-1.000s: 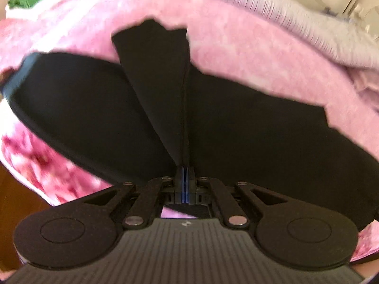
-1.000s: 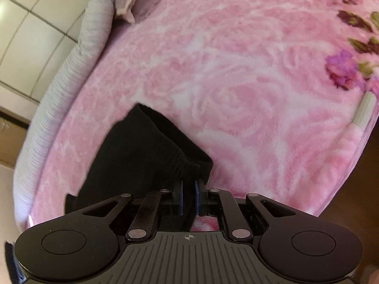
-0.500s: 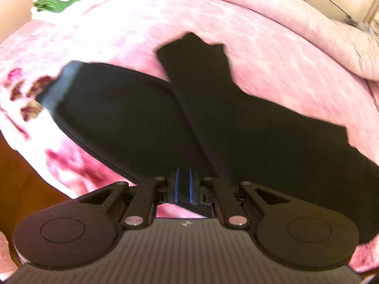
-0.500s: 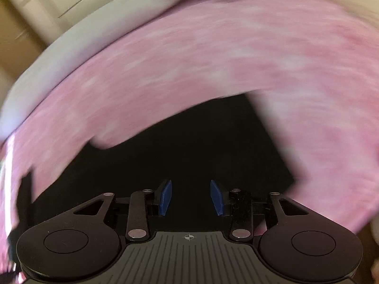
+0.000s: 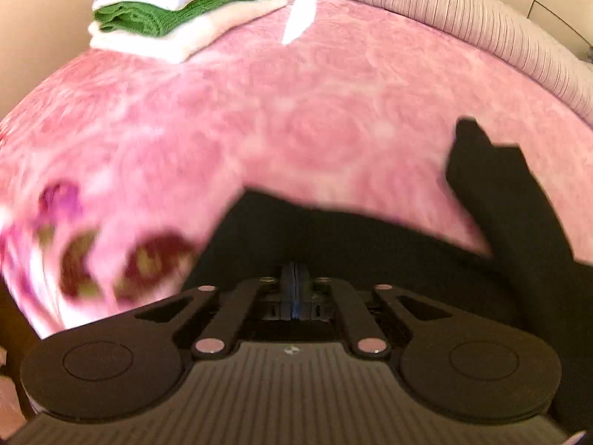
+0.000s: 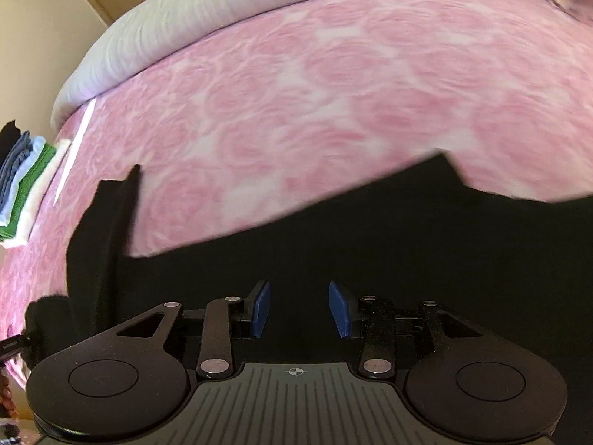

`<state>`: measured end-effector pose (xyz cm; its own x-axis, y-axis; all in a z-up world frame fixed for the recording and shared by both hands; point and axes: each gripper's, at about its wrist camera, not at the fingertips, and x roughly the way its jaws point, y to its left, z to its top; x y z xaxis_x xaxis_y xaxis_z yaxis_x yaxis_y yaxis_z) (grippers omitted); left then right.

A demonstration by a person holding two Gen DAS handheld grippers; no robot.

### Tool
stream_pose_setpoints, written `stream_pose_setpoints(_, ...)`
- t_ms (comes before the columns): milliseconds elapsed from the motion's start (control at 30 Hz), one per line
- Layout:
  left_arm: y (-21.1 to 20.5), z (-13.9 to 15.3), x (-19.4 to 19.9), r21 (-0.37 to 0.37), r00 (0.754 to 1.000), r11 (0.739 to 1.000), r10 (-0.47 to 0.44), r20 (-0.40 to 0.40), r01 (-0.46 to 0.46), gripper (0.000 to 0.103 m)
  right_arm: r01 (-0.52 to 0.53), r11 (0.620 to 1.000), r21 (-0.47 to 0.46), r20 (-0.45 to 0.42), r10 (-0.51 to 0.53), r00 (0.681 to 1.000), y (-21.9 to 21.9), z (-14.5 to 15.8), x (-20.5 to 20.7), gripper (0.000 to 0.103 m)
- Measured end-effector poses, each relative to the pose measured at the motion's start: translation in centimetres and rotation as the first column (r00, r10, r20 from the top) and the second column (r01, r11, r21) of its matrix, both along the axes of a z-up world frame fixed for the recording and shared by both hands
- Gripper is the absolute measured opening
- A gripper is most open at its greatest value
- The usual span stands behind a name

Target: Fold clothes

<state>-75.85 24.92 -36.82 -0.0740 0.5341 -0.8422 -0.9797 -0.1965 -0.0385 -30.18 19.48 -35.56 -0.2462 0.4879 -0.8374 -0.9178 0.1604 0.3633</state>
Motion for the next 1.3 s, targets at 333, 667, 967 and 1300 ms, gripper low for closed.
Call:
stream_pose_setpoints(333,0.7,2.7,-7.5,-0.063,0.970,0.997,0.059,0.236,-0.045,0.006,0.159,0.971,-0.179,-0.501,-0.229,0.834,8.9,-5.8,-7.0,0.043)
stream_pose_setpoints(667,-2.7,2.7,-14.1,-0.113,0.908,0.978,0.205,0.367,-0.175,0.006,-0.281,0.910,0.306,-0.058,0.312,0.948,7.3,2.9,-20.3,0.003)
stream_pose_setpoints(967,-6.1,3.0,-16.2,-0.152,0.851,0.960,0.277,0.445,-0.233,0.008,-0.718,0.684,0.132,0.110,0.709,0.696,-2.1,3.1,-34.7,0.021)
stream_pose_setpoints(1300,-5.0,0.3,-12.3,-0.165,0.695,0.963,0.269,0.667,-0.214,0.021,-0.125,0.988,-0.096,-0.188,0.105,0.977,-5.8,0.9,-21.7,0.030)
